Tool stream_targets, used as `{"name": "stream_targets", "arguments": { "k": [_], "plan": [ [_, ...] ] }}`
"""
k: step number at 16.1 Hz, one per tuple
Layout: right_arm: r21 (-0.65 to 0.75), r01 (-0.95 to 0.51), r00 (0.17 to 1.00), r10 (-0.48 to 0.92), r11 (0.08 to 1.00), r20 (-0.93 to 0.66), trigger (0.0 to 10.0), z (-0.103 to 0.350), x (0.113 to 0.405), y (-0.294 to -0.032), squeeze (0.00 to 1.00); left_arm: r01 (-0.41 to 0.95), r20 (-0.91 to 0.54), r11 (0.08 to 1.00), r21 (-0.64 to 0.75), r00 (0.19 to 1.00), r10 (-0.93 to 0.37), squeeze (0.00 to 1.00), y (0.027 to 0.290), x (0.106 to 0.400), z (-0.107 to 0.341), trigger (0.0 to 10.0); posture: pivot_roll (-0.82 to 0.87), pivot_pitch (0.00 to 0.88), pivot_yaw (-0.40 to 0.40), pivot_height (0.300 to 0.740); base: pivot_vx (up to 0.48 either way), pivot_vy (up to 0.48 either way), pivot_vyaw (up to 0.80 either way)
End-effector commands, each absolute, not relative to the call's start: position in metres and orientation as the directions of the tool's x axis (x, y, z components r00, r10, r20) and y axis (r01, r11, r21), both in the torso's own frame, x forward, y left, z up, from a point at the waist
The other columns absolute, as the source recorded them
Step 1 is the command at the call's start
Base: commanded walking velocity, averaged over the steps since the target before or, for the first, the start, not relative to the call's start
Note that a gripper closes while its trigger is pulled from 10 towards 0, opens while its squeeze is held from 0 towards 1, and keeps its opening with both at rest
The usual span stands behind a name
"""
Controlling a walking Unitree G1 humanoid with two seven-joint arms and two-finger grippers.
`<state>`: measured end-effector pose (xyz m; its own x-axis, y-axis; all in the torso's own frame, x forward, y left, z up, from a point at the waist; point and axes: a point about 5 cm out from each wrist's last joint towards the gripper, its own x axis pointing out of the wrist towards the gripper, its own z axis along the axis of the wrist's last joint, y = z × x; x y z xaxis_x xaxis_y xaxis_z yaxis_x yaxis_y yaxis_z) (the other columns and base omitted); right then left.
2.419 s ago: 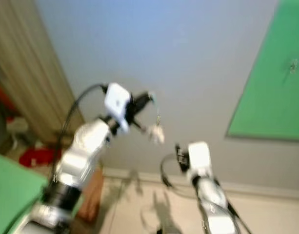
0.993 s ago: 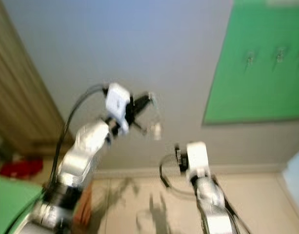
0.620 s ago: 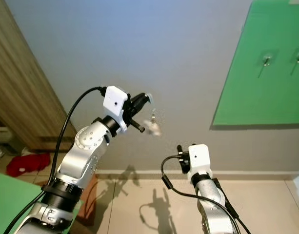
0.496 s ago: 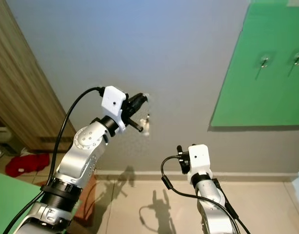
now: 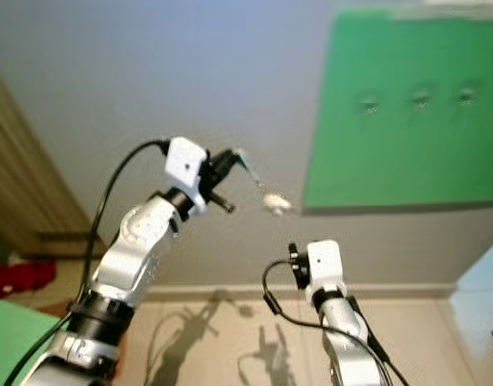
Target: Hang keys on a hook
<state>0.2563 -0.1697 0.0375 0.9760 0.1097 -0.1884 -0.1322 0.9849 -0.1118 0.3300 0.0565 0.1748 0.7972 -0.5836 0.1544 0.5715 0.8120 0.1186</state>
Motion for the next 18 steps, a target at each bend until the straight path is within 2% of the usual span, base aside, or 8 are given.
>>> {"name": "stream_targets", "arguments": {
  "k": [1,8,14,18],
  "plan": [
    [-0.127,-0.125,0.978,0.101,0.984,-0.180,10.0,0.040,0.257,-0.175,0.00,0.587,0.155,0.798,0.136,0.783,-0.602,0.00,0.049,0.329,0.176,0.0,-0.09,0.000,0.062,0.740,0.270,-0.394,0.00],
    [-0.124,-0.141,0.977,0.118,0.982,-0.175,10.0,0.040,0.254,-0.173,0.00,0.514,0.125,0.838,0.183,0.833,-0.539,0.00,0.059,0.344,0.174,0.0,-0.10,0.000,0.058,0.740,0.344,-0.329,0.00],
    [-0.122,-0.141,0.977,0.117,0.983,-0.179,10.0,0.040,0.251,-0.173,0.00,0.521,0.145,0.834,0.182,0.825,-0.547,0.00,0.052,0.345,0.178,0.0,-0.10,0.000,0.065,0.740,0.372,-0.299,0.00],
    [-0.120,-0.147,0.975,0.124,0.982,-0.186,10.0,0.039,0.250,-0.172,0.00,0.538,0.152,0.822,0.186,0.811,-0.565,0.00,0.050,0.343,0.183,0.0,-0.10,0.000,0.061,0.740,0.092,0.000,0.00]
  ]
}}
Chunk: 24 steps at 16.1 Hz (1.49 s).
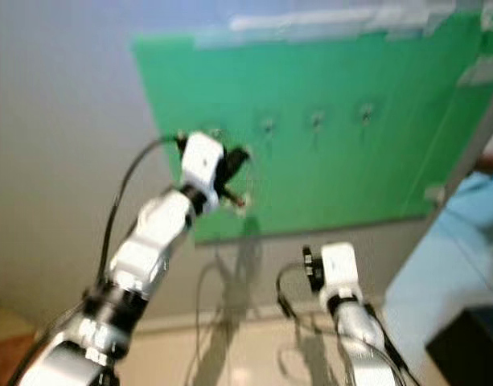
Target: Hang keys on a hook
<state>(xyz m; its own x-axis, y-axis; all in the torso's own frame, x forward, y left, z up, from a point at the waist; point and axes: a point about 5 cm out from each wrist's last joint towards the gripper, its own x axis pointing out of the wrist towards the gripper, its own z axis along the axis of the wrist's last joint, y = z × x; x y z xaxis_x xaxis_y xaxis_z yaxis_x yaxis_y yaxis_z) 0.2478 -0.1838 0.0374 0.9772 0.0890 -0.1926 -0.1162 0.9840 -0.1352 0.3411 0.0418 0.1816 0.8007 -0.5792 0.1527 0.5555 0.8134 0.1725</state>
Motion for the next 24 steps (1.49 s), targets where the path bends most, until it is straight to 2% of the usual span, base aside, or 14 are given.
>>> {"name": "stream_targets", "arguments": {
  "k": [1,7,11,16,24],
  "plan": [
    [-0.121,-0.152,0.974,0.127,0.981,-0.188,10.0,0.039,0.249,-0.172,0.00,0.540,0.153,0.820,0.189,0.809,-0.568,0.00,0.049,0.343,0.185,0.0,-0.10,0.000,0.060,0.740,0.000,0.000,0.00],
    [-0.121,-0.154,0.973,0.130,0.981,-0.189,10.0,0.039,0.250,-0.171,0.00,0.546,0.159,0.815,0.195,0.802,-0.576,0.00,0.046,0.347,0.196,0.0,-0.10,0.000,0.065,0.740,0.000,0.000,0.00],
    [-0.116,-0.156,0.972,0.131,0.981,-0.194,10.0,0.037,0.248,-0.168,0.00,0.535,0.136,0.821,0.199,0.815,-0.563,0.00,0.052,0.360,0.199,0.0,-0.10,0.000,0.069,0.740,0.000,0.000,0.00],
    [-0.112,-0.158,0.970,0.133,0.981,-0.202,10.0,0.034,0.248,-0.165,0.00,0.516,0.046,0.824,0.235,0.841,-0.540,0.00,0.063,0.377,0.196,0.0,-0.10,0.000,0.079,0.740,0.000,0.000,0.00],
    [-0.104,-0.146,0.972,0.123,0.984,-0.201,10.0,0.032,0.247,-0.163,0.00,0.551,0.055,0.803,0.227,0.816,-0.575,0.00,0.055,0.385,0.206,0.0,-0.11,0.000,0.098,0.740,0.000,0.000,0.00]
  ]
}}
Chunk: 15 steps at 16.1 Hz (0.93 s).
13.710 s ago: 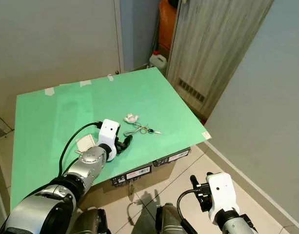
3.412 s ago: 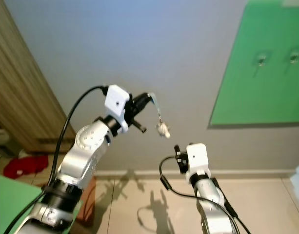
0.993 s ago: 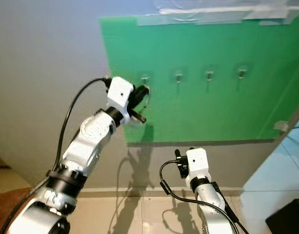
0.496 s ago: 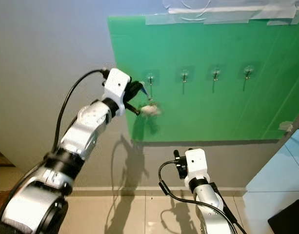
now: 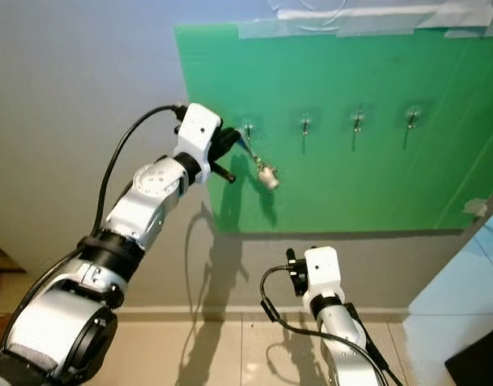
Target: Hang keys on a hook
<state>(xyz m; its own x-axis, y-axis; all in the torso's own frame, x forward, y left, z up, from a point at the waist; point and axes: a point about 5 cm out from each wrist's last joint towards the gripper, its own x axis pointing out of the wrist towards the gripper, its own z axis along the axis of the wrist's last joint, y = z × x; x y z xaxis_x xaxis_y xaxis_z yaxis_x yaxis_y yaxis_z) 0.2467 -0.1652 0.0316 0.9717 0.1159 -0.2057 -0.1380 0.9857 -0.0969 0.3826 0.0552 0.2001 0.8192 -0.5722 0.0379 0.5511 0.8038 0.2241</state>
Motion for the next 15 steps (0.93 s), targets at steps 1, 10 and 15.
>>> {"name": "stream_targets", "arguments": {
  "k": [1,10,15],
  "plan": [
    [-0.102,-0.144,0.972,0.121,0.984,-0.201,10.0,0.032,0.246,-0.163,0.00,0.554,0.057,0.801,0.229,0.813,-0.579,0.00,0.054,0.385,0.208,0.0,-0.11,0.000,0.101,0.740,0.000,0.000,0.00],
    [-0.091,-0.139,0.973,0.119,0.986,-0.197,10.0,0.031,0.245,-0.157,0.00,0.583,0.055,0.775,0.244,0.789,-0.611,0.00,0.034,0.392,0.220,0.0,-0.12,0.000,0.130,0.740,0.000,0.000,0.00],
    [-0.084,-0.118,0.974,0.099,0.989,-0.204,10.0,0.029,0.242,-0.158,0.00,0.575,0.040,0.779,0.251,0.798,-0.602,0.00,0.028,0.394,0.219,0.0,-0.12,0.000,0.148,0.740,0.000,-0.209,0.00]
  ]
}}
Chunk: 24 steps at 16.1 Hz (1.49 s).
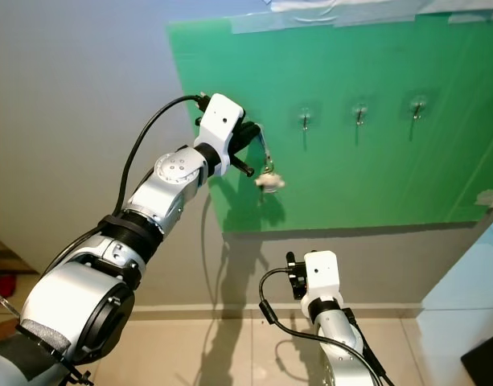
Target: Hang keys on a hook
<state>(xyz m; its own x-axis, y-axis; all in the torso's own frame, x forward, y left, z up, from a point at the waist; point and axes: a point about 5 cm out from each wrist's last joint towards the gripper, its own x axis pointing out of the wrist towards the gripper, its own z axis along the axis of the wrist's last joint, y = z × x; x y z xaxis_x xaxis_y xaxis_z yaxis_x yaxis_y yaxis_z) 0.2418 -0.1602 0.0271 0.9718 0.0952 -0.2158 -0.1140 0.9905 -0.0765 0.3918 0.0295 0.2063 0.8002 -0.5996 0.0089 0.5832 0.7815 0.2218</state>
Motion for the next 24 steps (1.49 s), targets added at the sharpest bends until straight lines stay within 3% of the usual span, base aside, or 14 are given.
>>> {"name": "stream_targets", "arguments": {
  "k": [1,6,15,24],
  "plan": [
    [-0.082,-0.116,0.974,0.097,0.990,-0.205,10.0,0.029,0.241,-0.158,0.00,0.581,0.042,0.774,0.252,0.792,-0.609,0.00,0.026,0.394,0.220,0.0,-0.12,0.000,0.150,0.740,0.000,-0.356,0.00],
    [-0.081,-0.112,0.973,0.093,0.990,-0.210,10.0,0.028,0.241,-0.158,0.00,0.586,0.081,0.777,0.229,0.784,-0.615,0.00,0.026,0.393,0.228,0.0,-0.12,0.000,0.149,0.740,0.000,-0.341,0.00],
    [-0.095,-0.152,0.967,0.128,0.984,-0.222,10.0,0.027,0.244,-0.159,0.00,0.540,0.111,0.822,0.180,0.819,-0.562,0.00,0.044,0.388,0.220,0.0,-0.09,0.000,0.105,0.740,0.000,0.000,0.00],
    [-0.093,-0.147,0.967,0.124,0.985,-0.223,10.0,0.025,0.243,-0.159,0.00,0.491,0.081,0.848,0.197,0.854,-0.514,0.00,0.052,0.398,0.225,0.0,-0.11,0.000,0.120,0.740,0.000,0.000,0.00]
  ]
}}
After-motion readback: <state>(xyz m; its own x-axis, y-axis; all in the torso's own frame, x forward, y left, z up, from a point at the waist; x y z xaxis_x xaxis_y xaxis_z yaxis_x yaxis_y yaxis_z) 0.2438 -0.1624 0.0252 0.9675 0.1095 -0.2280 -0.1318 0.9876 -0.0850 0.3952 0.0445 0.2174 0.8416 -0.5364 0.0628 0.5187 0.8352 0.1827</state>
